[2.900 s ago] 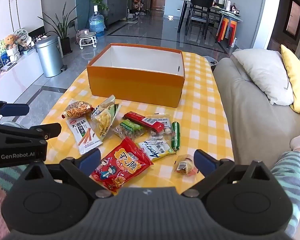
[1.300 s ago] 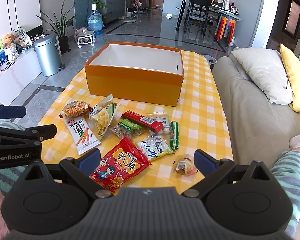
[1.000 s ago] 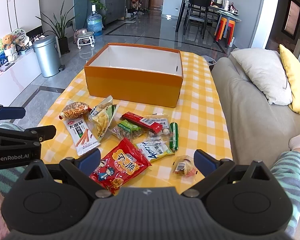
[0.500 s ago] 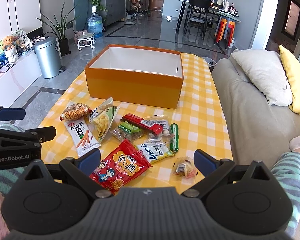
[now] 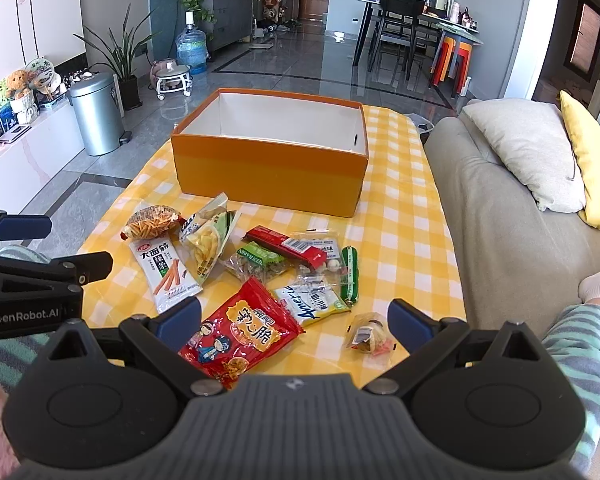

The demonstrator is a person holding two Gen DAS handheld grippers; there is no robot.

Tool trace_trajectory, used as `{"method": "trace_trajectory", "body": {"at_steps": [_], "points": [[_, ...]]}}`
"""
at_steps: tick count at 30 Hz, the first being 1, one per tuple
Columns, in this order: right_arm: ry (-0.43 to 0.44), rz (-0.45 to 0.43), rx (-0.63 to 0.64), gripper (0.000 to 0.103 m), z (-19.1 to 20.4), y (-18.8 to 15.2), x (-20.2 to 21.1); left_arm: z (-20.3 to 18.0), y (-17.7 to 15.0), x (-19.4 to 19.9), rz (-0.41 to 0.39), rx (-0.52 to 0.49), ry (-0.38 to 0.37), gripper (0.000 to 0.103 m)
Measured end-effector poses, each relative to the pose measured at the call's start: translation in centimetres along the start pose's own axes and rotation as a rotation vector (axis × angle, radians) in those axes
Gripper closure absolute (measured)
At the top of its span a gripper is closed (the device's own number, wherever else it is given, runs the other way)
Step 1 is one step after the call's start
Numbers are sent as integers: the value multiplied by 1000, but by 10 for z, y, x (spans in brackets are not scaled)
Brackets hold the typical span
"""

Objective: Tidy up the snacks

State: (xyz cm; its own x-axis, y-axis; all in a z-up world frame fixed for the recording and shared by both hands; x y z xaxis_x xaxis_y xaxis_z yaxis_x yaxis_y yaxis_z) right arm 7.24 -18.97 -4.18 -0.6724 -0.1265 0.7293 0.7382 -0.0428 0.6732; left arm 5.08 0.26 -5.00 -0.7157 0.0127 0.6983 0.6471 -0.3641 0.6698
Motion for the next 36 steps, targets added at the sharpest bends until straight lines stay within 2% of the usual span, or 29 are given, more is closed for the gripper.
{"method": "trace_trajectory", "body": {"at_steps": [10, 14, 17, 20, 26, 29, 34, 36], "points": [[1, 8, -5, 7, 1, -1, -1, 5, -3, -3, 8, 2, -13, 15], [24, 18, -8, 7, 0, 0, -4, 4, -5, -10, 18, 3, -79, 15], [47, 30, -12, 14, 0, 1, -8, 2, -4, -16, 32, 17, -134, 20], [67, 47, -26, 21, -2, 3, -15, 4, -3, -23, 47, 44, -182, 29], [100, 105, -51, 46, -5, 5, -40, 8, 6, -40, 58, 48, -209, 39], [112, 119, -66, 52, -8, 5, -55, 6, 7, -54, 75, 41, -233, 41], [163, 258, -166, 52, -8, 0, -88, -4, -2, -76, 160, 22, -275, 41], [167, 332, -218, 43, -7, -6, -103, -3, -8, -83, 201, 31, -258, 41]]}}
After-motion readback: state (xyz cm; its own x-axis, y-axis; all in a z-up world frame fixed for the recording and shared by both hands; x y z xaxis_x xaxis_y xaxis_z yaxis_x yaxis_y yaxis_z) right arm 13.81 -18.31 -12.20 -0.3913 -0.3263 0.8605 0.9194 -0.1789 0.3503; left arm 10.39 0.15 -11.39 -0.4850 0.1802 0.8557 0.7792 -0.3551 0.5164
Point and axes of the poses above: each gripper's, at about its wrist camera, not at the fingertips, and x roughly against the way its jaws point, z to its left, y to its top, the point moved 7 cm from there along -x, roughly the way its jaws point, and after that the axes turned 13 degrees about -x, right-handed, at the moved point
